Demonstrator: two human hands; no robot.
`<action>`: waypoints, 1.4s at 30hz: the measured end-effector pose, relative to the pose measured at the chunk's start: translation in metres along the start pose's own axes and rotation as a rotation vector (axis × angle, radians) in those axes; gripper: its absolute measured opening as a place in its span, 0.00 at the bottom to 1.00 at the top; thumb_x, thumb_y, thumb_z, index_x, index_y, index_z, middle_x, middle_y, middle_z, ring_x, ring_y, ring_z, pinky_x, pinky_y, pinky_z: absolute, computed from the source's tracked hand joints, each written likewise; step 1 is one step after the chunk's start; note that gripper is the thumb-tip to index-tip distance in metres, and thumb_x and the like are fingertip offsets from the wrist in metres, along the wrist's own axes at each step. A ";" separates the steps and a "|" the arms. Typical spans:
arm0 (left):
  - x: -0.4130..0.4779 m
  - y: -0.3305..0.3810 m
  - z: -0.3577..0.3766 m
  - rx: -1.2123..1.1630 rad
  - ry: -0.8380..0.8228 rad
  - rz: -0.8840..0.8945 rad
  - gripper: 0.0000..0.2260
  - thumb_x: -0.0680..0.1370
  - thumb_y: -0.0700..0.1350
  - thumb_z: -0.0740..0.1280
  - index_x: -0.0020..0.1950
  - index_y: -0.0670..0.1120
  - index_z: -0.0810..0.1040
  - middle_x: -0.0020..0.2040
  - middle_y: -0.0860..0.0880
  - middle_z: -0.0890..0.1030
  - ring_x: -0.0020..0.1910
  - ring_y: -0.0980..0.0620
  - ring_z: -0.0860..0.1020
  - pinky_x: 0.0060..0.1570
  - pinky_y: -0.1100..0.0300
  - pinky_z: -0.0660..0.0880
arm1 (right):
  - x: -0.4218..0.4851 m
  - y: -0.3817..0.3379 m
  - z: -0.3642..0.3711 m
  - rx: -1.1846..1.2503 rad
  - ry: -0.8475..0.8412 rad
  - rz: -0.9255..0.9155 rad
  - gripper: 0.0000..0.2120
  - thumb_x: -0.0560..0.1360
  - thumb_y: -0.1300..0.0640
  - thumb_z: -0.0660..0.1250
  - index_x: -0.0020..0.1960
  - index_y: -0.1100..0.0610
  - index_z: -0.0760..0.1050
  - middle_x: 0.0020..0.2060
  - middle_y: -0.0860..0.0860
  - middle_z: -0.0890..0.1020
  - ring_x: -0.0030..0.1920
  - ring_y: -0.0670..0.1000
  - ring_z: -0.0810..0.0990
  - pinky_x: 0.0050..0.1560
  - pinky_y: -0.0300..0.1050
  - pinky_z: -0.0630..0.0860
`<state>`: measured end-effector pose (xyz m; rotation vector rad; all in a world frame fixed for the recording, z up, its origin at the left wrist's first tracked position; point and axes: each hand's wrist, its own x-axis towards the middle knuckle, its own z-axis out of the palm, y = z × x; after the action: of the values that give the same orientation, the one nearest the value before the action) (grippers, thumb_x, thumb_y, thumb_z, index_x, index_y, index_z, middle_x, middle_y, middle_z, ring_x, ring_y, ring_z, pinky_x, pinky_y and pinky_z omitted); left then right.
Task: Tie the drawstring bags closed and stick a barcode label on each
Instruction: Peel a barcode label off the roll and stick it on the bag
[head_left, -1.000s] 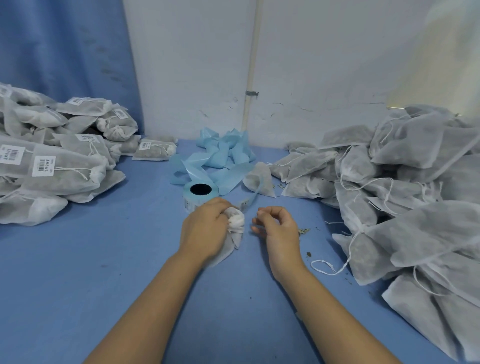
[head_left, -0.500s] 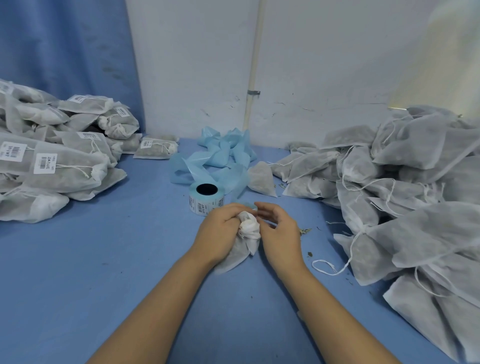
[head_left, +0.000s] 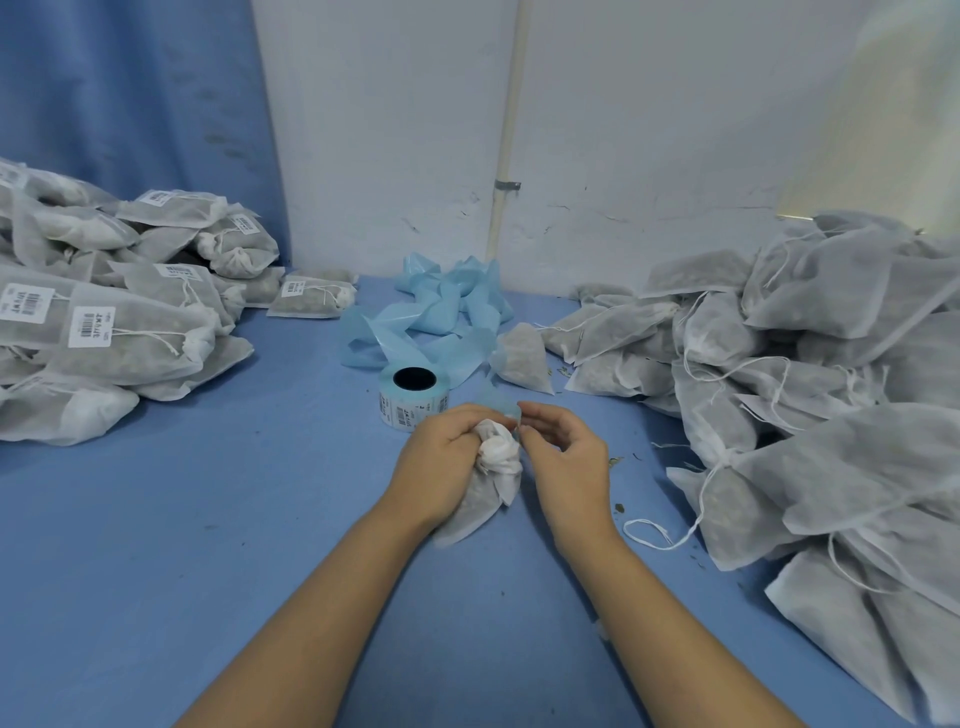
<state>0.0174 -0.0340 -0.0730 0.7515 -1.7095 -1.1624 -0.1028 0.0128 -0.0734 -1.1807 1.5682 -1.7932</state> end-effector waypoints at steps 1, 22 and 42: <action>0.000 0.000 0.000 0.001 0.001 0.001 0.20 0.75 0.30 0.57 0.45 0.52 0.82 0.48 0.54 0.84 0.51 0.57 0.80 0.57 0.58 0.74 | 0.000 0.000 0.000 0.004 0.002 0.000 0.13 0.74 0.67 0.67 0.47 0.49 0.78 0.44 0.46 0.83 0.44 0.39 0.81 0.48 0.33 0.77; -0.002 0.006 0.001 -0.232 0.002 -0.125 0.17 0.76 0.30 0.57 0.45 0.45 0.83 0.43 0.50 0.85 0.46 0.56 0.82 0.46 0.67 0.76 | 0.003 0.006 -0.001 -0.106 -0.009 0.006 0.07 0.74 0.63 0.69 0.51 0.55 0.82 0.42 0.43 0.84 0.42 0.35 0.81 0.44 0.28 0.75; 0.004 0.019 -0.002 -0.263 0.253 -0.137 0.14 0.76 0.28 0.55 0.53 0.40 0.77 0.40 0.53 0.79 0.38 0.63 0.75 0.44 0.69 0.70 | 0.004 -0.003 -0.005 0.197 0.271 0.163 0.08 0.75 0.63 0.68 0.43 0.51 0.80 0.37 0.46 0.83 0.37 0.40 0.80 0.43 0.32 0.75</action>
<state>0.0173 -0.0309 -0.0532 0.8223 -1.2838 -1.2958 -0.1087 0.0130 -0.0691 -0.7224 1.5375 -2.0075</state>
